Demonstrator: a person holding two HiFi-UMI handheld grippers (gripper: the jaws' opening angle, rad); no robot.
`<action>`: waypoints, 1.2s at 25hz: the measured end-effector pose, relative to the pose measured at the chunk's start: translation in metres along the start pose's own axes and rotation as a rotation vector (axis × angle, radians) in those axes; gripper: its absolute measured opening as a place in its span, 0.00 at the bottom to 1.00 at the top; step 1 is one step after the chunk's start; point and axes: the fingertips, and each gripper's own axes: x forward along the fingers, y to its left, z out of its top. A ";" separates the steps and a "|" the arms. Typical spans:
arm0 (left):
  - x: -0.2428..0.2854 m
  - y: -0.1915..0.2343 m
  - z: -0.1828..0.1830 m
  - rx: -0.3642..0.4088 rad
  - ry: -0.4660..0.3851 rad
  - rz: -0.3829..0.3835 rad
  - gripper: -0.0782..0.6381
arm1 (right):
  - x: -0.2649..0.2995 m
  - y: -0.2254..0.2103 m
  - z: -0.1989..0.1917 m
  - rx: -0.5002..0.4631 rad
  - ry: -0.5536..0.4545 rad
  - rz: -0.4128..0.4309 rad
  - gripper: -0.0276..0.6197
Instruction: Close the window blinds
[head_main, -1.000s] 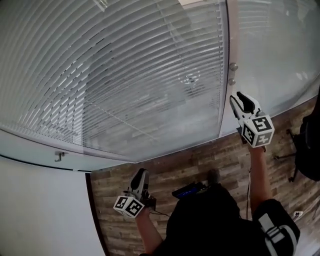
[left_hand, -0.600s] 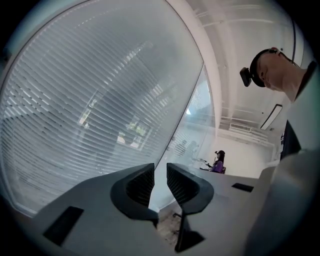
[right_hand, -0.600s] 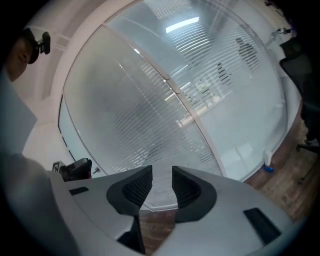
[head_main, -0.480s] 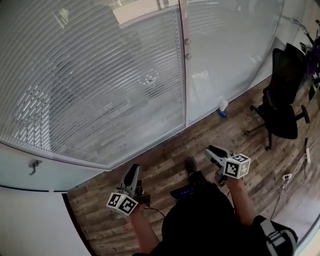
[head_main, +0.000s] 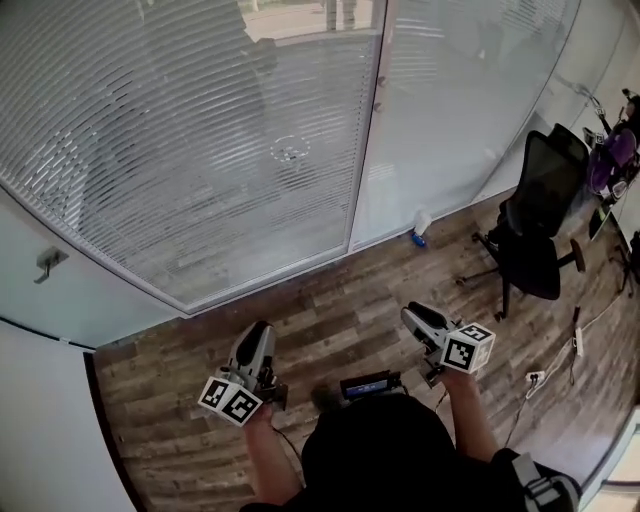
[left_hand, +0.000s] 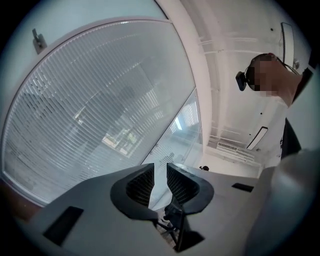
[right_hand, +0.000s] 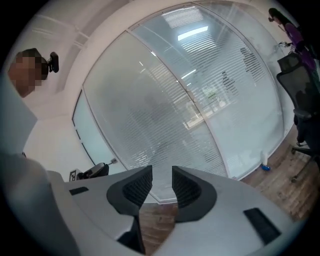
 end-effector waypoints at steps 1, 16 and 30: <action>-0.005 -0.005 0.004 0.014 -0.011 0.005 0.23 | 0.000 0.008 0.004 -0.009 -0.003 0.027 0.24; -0.038 -0.151 -0.084 0.094 0.079 0.085 0.23 | -0.161 -0.034 -0.038 0.015 -0.020 0.124 0.24; -0.105 -0.261 -0.111 0.217 0.137 0.174 0.20 | -0.233 -0.016 -0.077 0.030 -0.010 0.274 0.24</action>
